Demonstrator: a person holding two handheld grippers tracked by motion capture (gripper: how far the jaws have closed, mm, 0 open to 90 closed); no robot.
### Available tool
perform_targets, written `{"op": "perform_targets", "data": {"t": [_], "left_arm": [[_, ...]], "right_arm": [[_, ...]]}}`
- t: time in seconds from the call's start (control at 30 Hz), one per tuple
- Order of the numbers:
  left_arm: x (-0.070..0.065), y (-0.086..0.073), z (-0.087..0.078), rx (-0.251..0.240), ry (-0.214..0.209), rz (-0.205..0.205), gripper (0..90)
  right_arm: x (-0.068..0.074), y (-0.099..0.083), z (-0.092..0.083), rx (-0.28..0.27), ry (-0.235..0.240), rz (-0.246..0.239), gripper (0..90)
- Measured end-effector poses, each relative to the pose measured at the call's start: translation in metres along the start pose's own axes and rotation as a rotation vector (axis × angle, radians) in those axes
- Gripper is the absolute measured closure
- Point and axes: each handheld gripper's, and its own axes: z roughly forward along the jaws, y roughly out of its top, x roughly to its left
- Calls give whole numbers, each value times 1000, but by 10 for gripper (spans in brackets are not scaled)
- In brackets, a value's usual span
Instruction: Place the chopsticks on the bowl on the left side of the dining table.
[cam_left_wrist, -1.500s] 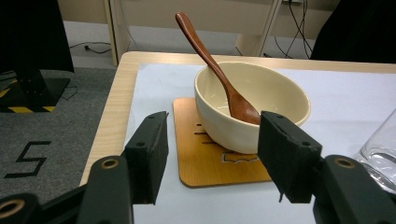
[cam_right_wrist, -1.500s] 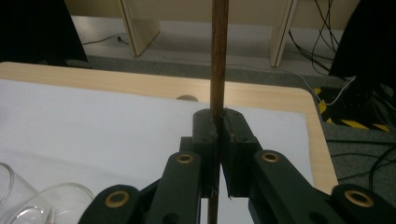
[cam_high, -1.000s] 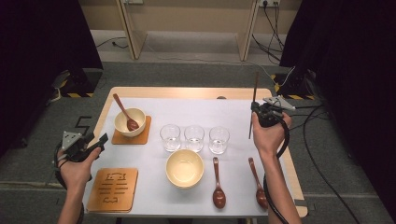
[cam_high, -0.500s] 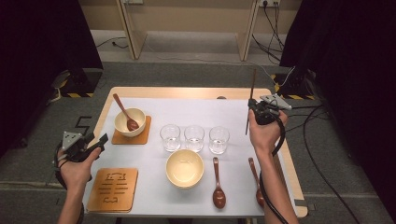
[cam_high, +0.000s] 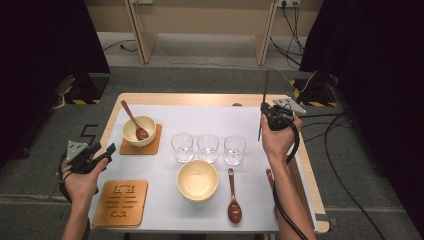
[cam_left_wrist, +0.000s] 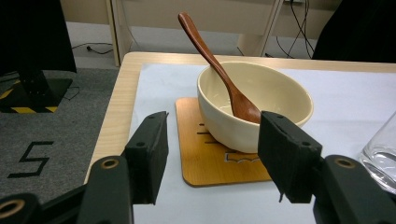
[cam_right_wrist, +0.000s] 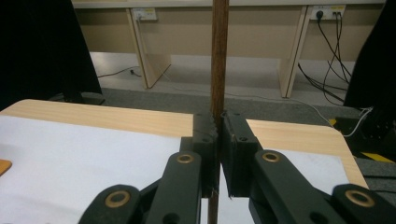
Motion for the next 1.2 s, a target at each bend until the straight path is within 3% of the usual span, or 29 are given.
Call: {"op": "perform_targets", "data": {"t": [1.2], "left_arm": [[1,1,-1,-4,-2,-5,424]], "right_arm": [[26,11,17,-49,27,-11,851]]}}
